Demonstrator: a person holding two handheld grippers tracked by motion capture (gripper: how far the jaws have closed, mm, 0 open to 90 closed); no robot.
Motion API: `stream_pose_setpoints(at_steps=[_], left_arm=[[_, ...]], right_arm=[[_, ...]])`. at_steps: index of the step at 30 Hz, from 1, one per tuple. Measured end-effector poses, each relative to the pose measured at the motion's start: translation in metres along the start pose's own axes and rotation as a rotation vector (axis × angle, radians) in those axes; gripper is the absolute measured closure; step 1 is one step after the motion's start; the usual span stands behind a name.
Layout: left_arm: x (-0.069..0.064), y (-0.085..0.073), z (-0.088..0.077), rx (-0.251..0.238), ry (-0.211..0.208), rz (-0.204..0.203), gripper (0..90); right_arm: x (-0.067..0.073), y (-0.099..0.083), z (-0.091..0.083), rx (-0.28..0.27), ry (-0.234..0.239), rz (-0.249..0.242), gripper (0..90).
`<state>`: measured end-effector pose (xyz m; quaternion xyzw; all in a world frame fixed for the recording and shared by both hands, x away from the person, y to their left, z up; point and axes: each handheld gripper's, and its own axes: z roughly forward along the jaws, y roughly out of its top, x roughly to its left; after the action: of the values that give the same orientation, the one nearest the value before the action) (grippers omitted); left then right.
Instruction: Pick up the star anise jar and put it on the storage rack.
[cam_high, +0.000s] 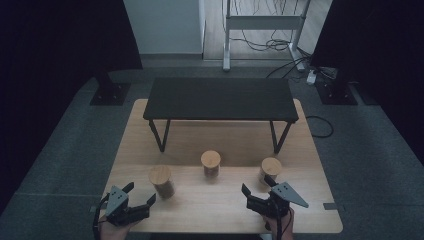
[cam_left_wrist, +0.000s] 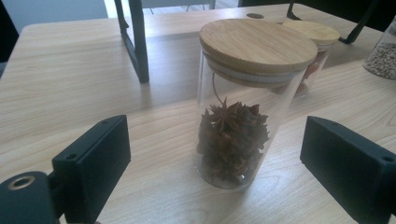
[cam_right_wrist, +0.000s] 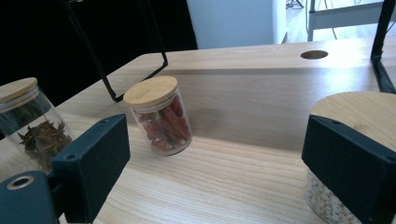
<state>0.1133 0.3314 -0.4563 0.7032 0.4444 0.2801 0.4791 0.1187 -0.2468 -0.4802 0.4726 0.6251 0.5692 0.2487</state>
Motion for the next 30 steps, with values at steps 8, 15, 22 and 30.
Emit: stream_pose_setpoints(at_steps=[8, 15, 22, 30], left_arm=[[0.002, 0.002, 0.003, 0.004, -0.026, -0.018, 7.2], [0.007, 0.007, 0.001, 0.014, -0.067, -0.042, 6.9], [0.014, 0.010, 0.006, 0.047, -0.097, -0.048, 6.8], [0.008, 0.009, 0.013, 0.019, -0.074, -0.029, 4.4]], right_arm=[[-0.004, -0.001, -0.004, 0.017, 0.010, -0.018, 7.2], [0.002, -0.001, -0.010, 0.022, -0.030, -0.028, 7.4], [0.007, -0.001, -0.013, 0.027, -0.065, -0.036, 7.5], [0.008, -0.001, -0.012, 0.047, -0.061, -0.045, 7.6]])
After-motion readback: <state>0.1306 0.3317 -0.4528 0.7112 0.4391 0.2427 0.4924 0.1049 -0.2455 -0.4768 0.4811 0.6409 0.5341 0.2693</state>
